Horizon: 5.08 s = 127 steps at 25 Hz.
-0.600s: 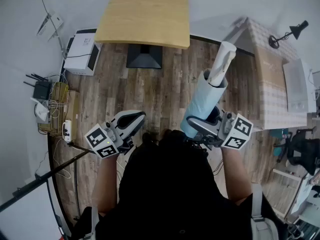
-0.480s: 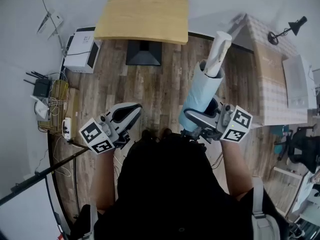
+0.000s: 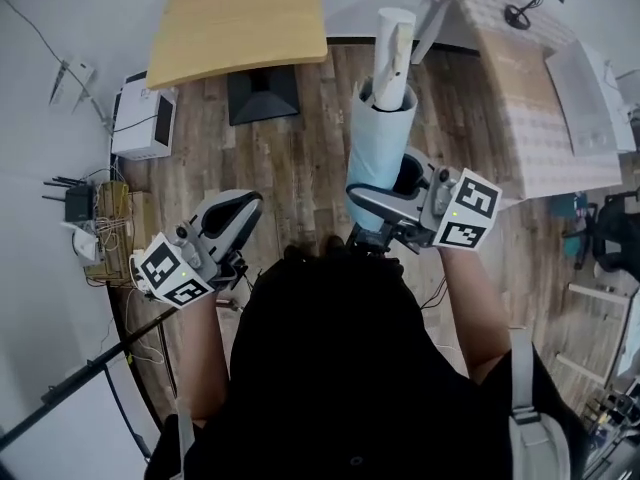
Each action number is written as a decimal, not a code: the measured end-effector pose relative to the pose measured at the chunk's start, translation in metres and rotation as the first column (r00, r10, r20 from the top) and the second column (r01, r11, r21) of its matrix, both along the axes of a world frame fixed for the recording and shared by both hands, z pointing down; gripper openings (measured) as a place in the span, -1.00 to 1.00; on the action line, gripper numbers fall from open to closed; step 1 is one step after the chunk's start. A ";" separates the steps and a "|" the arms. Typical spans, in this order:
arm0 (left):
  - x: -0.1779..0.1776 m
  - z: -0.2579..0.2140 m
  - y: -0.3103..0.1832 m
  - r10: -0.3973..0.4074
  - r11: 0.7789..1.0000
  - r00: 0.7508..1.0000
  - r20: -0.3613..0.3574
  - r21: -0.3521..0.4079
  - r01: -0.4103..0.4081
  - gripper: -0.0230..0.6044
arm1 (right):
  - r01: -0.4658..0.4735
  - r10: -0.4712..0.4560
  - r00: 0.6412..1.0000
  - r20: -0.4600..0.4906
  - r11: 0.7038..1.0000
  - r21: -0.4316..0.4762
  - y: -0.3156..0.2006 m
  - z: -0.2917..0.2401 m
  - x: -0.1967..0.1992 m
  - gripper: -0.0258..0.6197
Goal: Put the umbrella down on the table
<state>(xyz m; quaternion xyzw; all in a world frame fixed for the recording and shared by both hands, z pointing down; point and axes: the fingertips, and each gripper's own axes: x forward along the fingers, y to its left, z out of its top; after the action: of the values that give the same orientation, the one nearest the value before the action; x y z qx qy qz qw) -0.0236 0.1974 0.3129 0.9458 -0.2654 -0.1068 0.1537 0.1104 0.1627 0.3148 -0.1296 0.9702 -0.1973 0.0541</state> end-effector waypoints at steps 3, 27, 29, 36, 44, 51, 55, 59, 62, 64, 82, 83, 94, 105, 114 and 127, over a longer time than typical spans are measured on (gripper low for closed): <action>0.012 -0.004 0.000 0.012 1.000 0.999 -0.031 0.000 -0.012 -0.89 | -0.016 0.016 1.000 0.007 1.000 -0.011 0.004 0.005 0.015 0.00; 0.072 -0.001 -0.015 -0.017 1.000 0.999 0.043 -0.002 0.017 -0.89 | 0.005 -0.005 1.000 -0.006 1.000 -0.026 -0.020 0.018 0.068 0.00; 0.076 -0.001 -0.021 -0.023 1.000 0.999 0.042 -0.005 0.023 -0.89 | 0.008 -0.008 1.000 -0.006 1.000 -0.029 -0.027 0.019 0.073 0.00; 0.078 0.005 -0.026 -0.047 0.999 0.998 0.036 -0.006 0.047 -0.89 | 0.015 -0.015 1.000 0.001 1.000 -0.025 -0.040 0.022 0.076 0.00; 0.077 0.016 -0.048 -0.081 0.996 0.995 0.059 -0.040 0.083 -0.89 | 0.023 -0.022 1.000 0.010 0.998 -0.052 -0.061 0.030 0.075 0.00; 0.053 0.028 -0.090 -0.097 0.992 0.993 0.063 -0.073 0.101 -0.89 | 0.019 -0.020 1.000 -0.011 0.997 -0.080 -0.105 0.038 0.051 0.00; 0.029 0.032 -0.121 -0.115 0.990 0.992 0.054 -0.077 0.119 -0.89 | -0.010 0.006 0.999 -0.037 0.995 -0.102 -0.140 0.041 0.033 0.00; -0.003 0.027 -0.162 -0.119 0.990 0.993 0.019 -0.071 0.120 -0.89 | -0.037 0.028 0.997 -0.072 0.992 -0.120 -0.182 0.037 0.008 0.00; -0.030 0.025 -0.197 -0.121 0.990 0.993 -0.006 -0.077 0.120 -0.89 | -0.059 0.048 0.994 -0.100 0.991 -0.116 -0.217 0.031 -0.017 0.00; -0.049 0.024 -0.218 -0.121 0.990 0.992 -0.017 -0.080 0.119 -0.89 | -0.083 0.069 0.990 -0.122 0.989 -0.118 -0.240 0.029 -0.034 0.00; -0.118 0.060 -0.365 -0.095 0.984 0.993 -0.074 -0.155 0.083 -0.89 | -0.239 0.201 0.952 -0.230 0.958 -0.156 -0.380 0.046 -0.076 0.00; -0.118 0.062 -0.373 -0.095 0.984 0.993 -0.070 -0.161 0.083 -0.89 | -0.232 0.192 0.955 -0.224 0.959 -0.165 -0.388 0.049 -0.078 0.00; -0.127 0.070 -0.489 -0.187 0.963 0.981 -0.053 -0.207 0.172 -0.89 | -0.074 0.040 0.962 -0.270 0.990 -0.120 -0.522 0.066 -0.110 0.00; -0.148 0.083 -0.595 -0.365 0.898 0.930 -0.052 -0.284 0.336 -0.89 | 0.159 -0.122 0.871 -0.477 0.987 0.038 -0.673 0.077 -0.167 0.00; -0.183 0.130 -0.635 -0.437 0.846 0.900 -0.003 -0.341 0.410 -0.89 | 0.445 -0.232 0.701 -0.675 0.881 0.159 -0.719 0.137 -0.263 0.00; -0.201 0.170 -0.641 -0.535 0.780 0.845 0.024 -0.370 0.504 -0.89 | 0.705 -0.309 0.443 -0.841 0.700 0.114 -0.713 0.236 -0.331 0.00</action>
<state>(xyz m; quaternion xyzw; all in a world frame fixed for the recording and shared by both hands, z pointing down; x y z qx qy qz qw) -0.2250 -0.4434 0.4834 0.7855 -0.5243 -0.1328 0.3008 -0.2206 -0.5503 0.5510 0.1235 0.9020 0.1024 -0.4009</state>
